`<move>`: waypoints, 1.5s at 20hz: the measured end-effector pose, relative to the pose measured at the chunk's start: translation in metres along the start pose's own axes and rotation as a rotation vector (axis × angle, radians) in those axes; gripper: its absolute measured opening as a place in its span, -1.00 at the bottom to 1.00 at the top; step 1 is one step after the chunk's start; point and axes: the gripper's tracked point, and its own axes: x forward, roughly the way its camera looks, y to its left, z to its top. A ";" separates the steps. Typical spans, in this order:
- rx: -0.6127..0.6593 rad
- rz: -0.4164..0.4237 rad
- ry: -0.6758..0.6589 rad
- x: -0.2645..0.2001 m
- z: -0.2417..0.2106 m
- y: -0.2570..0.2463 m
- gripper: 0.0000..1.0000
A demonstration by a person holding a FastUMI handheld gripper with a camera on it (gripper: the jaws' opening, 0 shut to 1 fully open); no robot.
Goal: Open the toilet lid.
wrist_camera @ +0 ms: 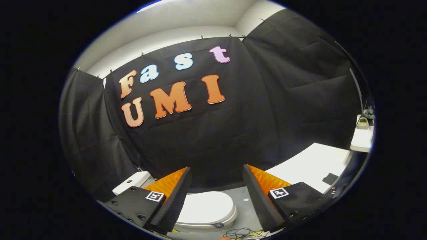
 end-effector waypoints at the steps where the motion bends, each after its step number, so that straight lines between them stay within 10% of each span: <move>1: 0.023 0.013 0.027 0.006 -0.009 0.004 0.98; 15: 0.065 0.020 0.322 0.065 -0.171 0.033 0.97; 30: 0.447 -0.078 0.732 0.079 -0.448 -0.047 0.89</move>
